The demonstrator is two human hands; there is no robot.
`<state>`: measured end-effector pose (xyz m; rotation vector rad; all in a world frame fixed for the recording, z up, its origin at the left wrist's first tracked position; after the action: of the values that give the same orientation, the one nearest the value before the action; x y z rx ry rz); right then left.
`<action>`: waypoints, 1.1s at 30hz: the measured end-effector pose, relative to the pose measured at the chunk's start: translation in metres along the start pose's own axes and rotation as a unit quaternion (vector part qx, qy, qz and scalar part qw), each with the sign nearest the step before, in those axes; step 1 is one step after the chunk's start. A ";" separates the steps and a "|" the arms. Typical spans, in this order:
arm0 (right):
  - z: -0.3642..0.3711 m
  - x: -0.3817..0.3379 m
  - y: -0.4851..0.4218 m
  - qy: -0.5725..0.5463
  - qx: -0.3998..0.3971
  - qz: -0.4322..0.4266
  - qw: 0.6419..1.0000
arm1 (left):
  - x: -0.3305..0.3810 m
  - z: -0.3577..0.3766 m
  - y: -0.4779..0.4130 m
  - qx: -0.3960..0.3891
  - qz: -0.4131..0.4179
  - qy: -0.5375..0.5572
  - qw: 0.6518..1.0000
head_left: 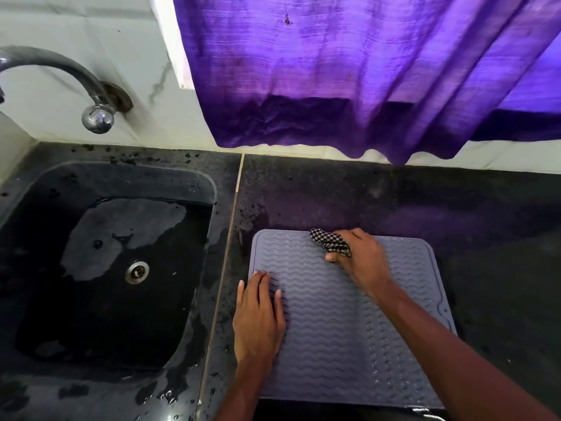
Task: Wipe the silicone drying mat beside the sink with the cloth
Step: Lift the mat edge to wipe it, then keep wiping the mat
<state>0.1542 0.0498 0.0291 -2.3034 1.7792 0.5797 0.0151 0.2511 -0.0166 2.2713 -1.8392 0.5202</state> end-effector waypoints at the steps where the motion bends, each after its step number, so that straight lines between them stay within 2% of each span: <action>1: -0.001 -0.002 -0.001 0.001 -0.001 0.006 1.000 | 0.000 0.000 0.000 0.001 0.000 0.001 1.000; 5: 0.005 -0.010 0.002 0.020 0.027 0.009 0.999 | 0.000 -0.001 0.001 0.002 0.004 -0.003 1.000; 13: 0.029 -0.017 -0.001 -0.034 0.083 -0.022 0.996 | 0.001 -0.002 0.002 0.010 0.004 0.035 0.999; 18: 0.035 -0.041 -0.011 -0.061 0.060 -0.060 0.995 | 0.001 -0.001 0.002 0.017 -0.001 0.041 0.999; 23: 0.028 -0.058 -0.022 -0.141 0.020 -0.047 0.989 | 0.001 -0.001 0.002 0.016 -0.004 0.041 0.999; 28: 0.038 -0.066 -0.004 -0.031 0.027 -0.120 0.992 | -0.001 -0.001 0.003 0.023 0.013 0.024 0.999; 33: 0.034 -0.049 0.001 0.016 0.010 -0.092 0.996 | -0.006 -0.002 0.003 0.006 0.040 -0.041 0.998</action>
<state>0.1357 0.1059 0.0183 -2.4423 1.5541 0.4931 0.0107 0.2562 -0.0173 2.2668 -1.9777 0.4557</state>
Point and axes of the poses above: each hand's wrist, its own y-axis away from the middle knuckle, its own z-axis out of the palm, x = y × z, the point moved 2 cm from there along -y, towards the middle knuckle, and after that the axes turned 4 degrees about -x, right-handed, at the moved point
